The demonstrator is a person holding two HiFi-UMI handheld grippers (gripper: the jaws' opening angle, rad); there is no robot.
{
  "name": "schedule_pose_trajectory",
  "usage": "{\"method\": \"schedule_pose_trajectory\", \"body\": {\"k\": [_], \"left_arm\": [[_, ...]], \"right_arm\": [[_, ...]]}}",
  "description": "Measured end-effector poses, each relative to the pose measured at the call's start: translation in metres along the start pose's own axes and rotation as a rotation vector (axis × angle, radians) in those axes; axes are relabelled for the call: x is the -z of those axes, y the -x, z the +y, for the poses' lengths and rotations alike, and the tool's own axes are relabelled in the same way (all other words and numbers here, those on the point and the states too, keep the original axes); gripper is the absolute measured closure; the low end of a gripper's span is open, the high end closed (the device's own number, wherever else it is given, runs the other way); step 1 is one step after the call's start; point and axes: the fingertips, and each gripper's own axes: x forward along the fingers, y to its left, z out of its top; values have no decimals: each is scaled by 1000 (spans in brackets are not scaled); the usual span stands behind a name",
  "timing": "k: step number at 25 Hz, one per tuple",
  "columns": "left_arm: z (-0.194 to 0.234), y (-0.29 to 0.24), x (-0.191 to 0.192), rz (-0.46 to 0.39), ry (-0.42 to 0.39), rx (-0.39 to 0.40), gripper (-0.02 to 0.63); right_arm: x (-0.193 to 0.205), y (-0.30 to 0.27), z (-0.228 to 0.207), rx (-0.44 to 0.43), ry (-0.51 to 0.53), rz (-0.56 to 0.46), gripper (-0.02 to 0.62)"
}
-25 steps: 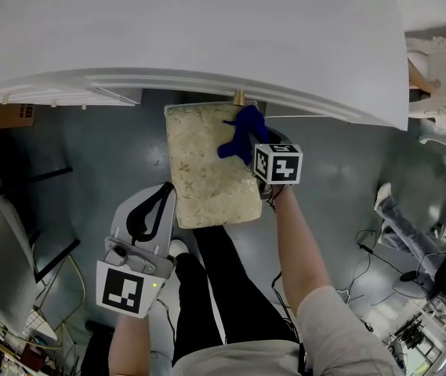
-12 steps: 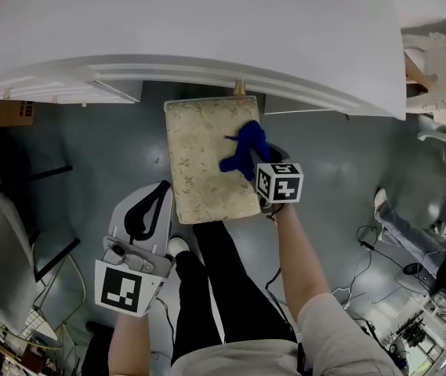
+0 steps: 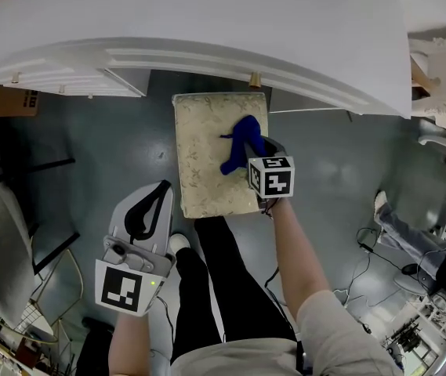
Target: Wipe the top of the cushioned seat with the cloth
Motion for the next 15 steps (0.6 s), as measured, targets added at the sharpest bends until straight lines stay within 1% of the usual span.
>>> {"method": "schedule_pose_trajectory", "body": {"k": [3, 7, 11, 15], "left_arm": [[4, 7, -1, -6, 1, -12, 618], [13, 16, -9, -61, -16, -41, 618], [16, 29, 1, -10, 6, -53, 618], [23, 38, -3, -43, -1, -77, 618]], "right_arm": [[-5, -4, 22, -19, 36, -2, 479], [-12, -12, 54, -54, 57, -9, 479], [-17, -17, 89, -92, 95, -11, 479], [-20, -21, 114, -118, 110, -15, 479]]}}
